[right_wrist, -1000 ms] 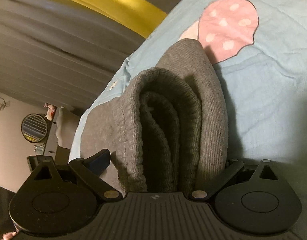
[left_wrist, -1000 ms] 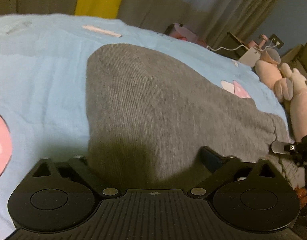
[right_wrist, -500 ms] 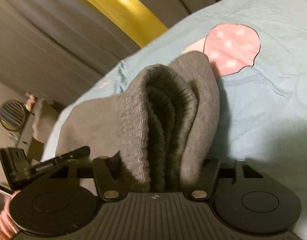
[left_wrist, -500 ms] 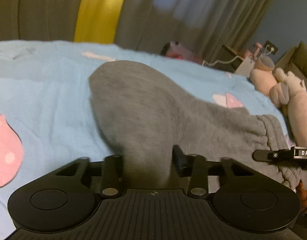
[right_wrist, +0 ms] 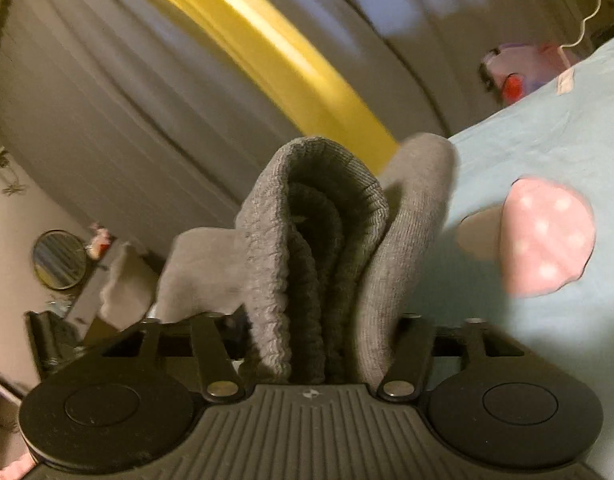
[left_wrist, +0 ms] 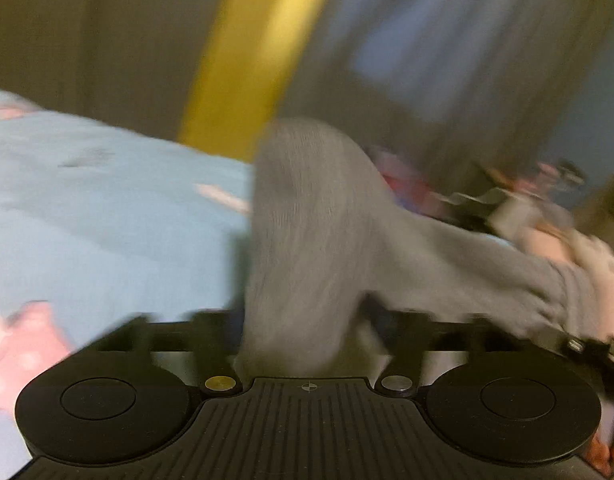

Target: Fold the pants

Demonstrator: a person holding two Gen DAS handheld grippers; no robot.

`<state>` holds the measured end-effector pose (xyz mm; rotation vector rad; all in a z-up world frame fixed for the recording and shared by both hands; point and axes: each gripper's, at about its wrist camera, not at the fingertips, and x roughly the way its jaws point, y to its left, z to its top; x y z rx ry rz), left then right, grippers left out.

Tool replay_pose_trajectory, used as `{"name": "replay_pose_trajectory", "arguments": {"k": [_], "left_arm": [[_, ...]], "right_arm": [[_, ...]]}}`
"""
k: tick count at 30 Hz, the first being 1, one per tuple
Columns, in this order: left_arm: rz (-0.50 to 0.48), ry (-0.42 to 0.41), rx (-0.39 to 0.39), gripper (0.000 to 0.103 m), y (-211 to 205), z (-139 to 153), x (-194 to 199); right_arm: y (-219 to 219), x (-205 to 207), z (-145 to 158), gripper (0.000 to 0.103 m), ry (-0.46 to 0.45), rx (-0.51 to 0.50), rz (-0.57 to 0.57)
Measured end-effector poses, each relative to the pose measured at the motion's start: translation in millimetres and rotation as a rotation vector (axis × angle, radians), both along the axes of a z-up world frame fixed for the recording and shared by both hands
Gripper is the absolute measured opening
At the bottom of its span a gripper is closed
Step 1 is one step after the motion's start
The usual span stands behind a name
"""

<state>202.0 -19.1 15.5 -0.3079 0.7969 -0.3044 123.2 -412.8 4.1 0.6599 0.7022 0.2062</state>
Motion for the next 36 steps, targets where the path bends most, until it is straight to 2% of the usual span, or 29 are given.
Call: {"name": "replay_pose_trajectory", "arguments": {"k": [1,3,4,6,8,9,10,11,12,14,16,18,21,23,27,31,33,36], "left_arm": [[0.04,-0.023,0.034,0.092,3.8,1.1,-4.5],[0.028,-0.041,0.097,0.094,6.3,-3.0,-15.9],[0.003,-0.047,0.131,0.094,6.2,-9.7,-25.0],[-0.025,-0.039,0.173,0.095,3.0,-28.0,-44.7],[-0.047,0.016,0.196,0.096,-0.3,-55.5,-62.3],[-0.042,0.062,0.22,0.097,-2.4,-72.5,-69.2],[-0.004,0.058,0.22,0.098,-0.9,-81.9,-77.2],[0.012,0.015,0.217,0.098,1.8,-83.7,-86.7],[0.001,0.009,0.244,0.098,1.2,-79.9,-88.4],[0.048,-0.038,0.313,0.098,3.2,-64.6,-94.1],[0.125,-0.084,0.353,0.097,10.1,-55.0,-103.8],[0.153,-0.078,0.328,0.097,18.0,-55.2,-114.4],[0.076,-0.002,0.273,0.097,13.1,-63.8,-110.1],[0.061,0.061,0.29,0.099,7.1,-74.2,-103.4],[0.043,0.047,0.343,0.099,5.6,-68.5,-112.5],[-0.002,0.11,0.359,0.098,-5.8,-63.4,-130.3],[-0.049,0.105,0.385,0.098,-16.7,-59.7,-149.6],[-0.087,0.059,0.476,0.098,-35.3,-48.4,-174.9]], "right_arm": [[-2.9,1.6,-1.4,0.083,0.036,-0.077,-0.07],[0.3,-4.2,-3.0,0.083,0.05,-0.255,-0.155],[4.2,-9.7,-4.5,0.083,0.03,-0.297,-0.152],[16.3,-22.2,-11.1,0.085,-0.011,-0.29,-0.101],[27.4,-31.0,-22.7,0.089,-0.023,-0.281,-0.07],[34.3,-34.6,-32.8,0.09,-0.019,-0.307,-0.056],[40.5,-35.4,-45.9,0.09,0.019,-0.367,-0.051],[45.5,-33.8,-58.8,0.091,0.076,-0.462,-0.067],[50.6,-37.1,-64.9,0.093,0.067,-0.515,-0.069],[50.0,-50.1,-60.5,0.094,0.017,-0.538,-0.116],[47.1,-60.0,-50.2,0.094,0.023,-0.509,-0.203],[50.7,-69.5,-42.8,0.096,0.023,-0.459,-0.242],[62.3,-75.8,-47.8,0.097,0.035,-0.491,-0.183],[64.5,-72.9,-58.1,0.099,0.091,-0.549,-0.181],[61.9,-81.4,-52.5,0.099,0.195,-0.606,-0.227],[73.8,-111.5,-52.0,0.099,0.191,-0.576,-0.138],[85.6,-126.6,-52.2,0.099,0.214,-0.567,-0.091],[104.7,-145.9,-44.0,0.099,0.24,-0.549,-0.041]]}}
